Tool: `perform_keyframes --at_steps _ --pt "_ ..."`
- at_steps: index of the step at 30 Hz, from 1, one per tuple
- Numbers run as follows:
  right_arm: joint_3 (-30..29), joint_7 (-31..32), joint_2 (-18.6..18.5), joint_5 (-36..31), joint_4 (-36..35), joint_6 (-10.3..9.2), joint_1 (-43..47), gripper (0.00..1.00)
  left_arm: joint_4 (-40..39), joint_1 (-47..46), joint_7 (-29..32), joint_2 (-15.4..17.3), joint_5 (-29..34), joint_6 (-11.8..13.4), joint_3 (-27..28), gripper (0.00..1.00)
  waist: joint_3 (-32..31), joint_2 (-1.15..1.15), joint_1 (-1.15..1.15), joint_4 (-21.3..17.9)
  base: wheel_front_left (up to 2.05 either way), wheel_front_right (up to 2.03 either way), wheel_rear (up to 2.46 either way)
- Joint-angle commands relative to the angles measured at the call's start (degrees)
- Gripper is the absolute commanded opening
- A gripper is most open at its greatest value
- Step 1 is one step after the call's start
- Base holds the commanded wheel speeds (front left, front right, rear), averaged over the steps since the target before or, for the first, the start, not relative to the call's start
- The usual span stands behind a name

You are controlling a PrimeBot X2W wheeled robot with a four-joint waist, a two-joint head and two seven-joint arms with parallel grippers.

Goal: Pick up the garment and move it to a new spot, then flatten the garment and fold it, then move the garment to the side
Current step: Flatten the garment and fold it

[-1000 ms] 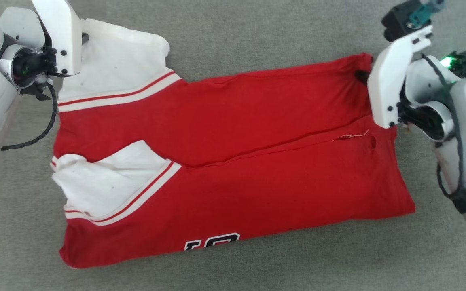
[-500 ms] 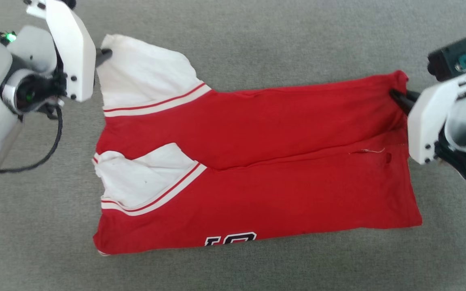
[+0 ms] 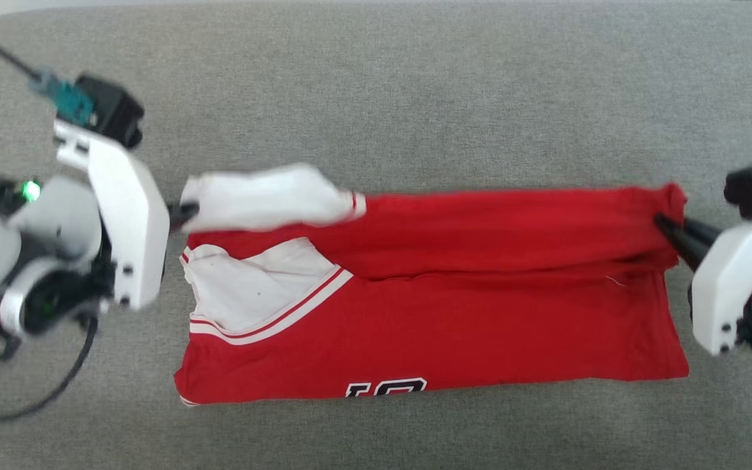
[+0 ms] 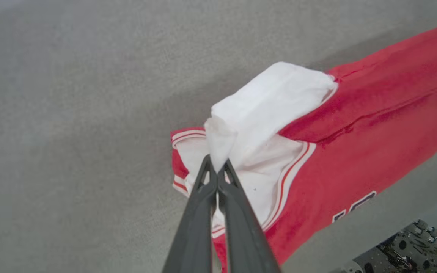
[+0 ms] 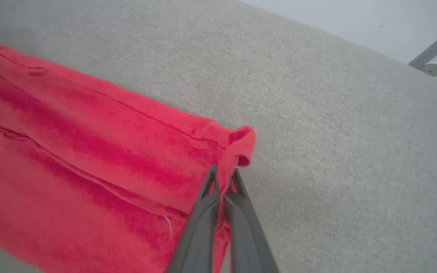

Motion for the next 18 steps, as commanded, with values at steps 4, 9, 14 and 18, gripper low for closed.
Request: perform_keyframes --at_steps 4,9,14,18 --pt "-1.3 2.2 -0.7 1.2 -3.1 -0.02 5.4 0.0 -7.7 5.2 0.2 4.2 -1.9 5.0 -0.4 0.0 0.0 0.0 0.0 0.0 0.0 0.0 0.0" --pt "-2.6 4.0 0.7 2.4 -3.3 -0.02 9.7 0.0 -11.3 10.1 -1.1 5.4 -2.6 7.6 -2.1 0.0 0.0 0.0 0.0 0.1 0.0 0.0 0.0" --pt "-2.0 5.3 2.5 1.8 0.0 -0.02 10.0 0.77 -6.0 13.4 -2.3 2.2 -4.0 6.5 -3.9 0.06 -0.5 0.0 0.0 0.1 0.0 0.0 0.0" --pt "-1.9 6.0 3.2 2.2 1.0 -0.02 9.9 1.0 -1.2 14.3 -5.5 -0.4 -4.2 4.1 -3.5 1.0 -1.0 0.0 0.0 0.1 0.0 0.0 0.0"
